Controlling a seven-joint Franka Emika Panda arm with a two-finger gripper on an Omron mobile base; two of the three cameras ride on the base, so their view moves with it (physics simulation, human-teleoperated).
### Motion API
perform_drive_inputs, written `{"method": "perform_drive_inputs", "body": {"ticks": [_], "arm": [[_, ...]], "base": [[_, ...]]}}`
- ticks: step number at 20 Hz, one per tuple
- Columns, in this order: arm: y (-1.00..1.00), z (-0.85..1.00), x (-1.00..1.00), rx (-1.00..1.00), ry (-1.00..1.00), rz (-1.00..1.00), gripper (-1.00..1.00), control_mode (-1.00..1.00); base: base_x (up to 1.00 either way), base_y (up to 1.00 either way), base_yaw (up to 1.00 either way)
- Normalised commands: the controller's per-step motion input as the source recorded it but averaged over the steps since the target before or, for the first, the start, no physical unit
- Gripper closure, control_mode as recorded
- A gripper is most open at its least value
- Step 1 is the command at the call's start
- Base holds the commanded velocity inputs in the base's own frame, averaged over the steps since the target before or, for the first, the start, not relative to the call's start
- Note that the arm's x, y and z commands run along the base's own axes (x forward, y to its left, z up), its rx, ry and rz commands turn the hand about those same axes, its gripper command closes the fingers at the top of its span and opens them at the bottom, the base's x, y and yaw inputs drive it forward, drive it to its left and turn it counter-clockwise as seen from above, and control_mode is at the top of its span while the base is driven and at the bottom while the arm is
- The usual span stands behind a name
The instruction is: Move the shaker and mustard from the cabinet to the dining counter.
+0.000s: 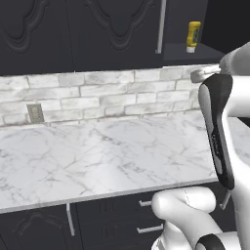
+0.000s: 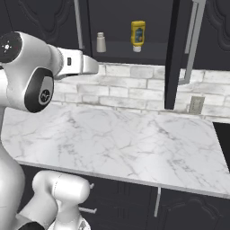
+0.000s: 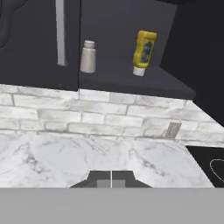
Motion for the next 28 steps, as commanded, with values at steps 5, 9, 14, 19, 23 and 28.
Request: {"method": "perform_drive_inputs", "body": {"ticks": [5, 9, 14, 19, 23, 28], "arm": [[0.44, 0.0, 0.34, 0.11, -0.25, 0.0, 1.0, -1.0], [0.52, 0.0, 0.37, 0.02, -0.05, 0.0, -1.0, -1.0], [0.01, 0.08, 0.23, 0.0, 0.02, 0.0, -1.0, -1.0], [0.01, 0.26, 0.15, 0.0, 0.07, 0.0, -1.0, -1.0], [0.01, 0.29, 0.05, 0.0, 0.04, 0.0, -1.0, -1.0], [0.14, 0.1, 0.14, 0.0, 0.01, 0.0, -1.0, -1.0]], "base": [[0.0, 0.0, 0.0], [0.0, 0.0, 0.0], [0.0, 0.0, 0.0], [0.0, 0.0, 0.0], [0.0, 0.0, 0.0], [0.0, 0.0, 0.0]]}}
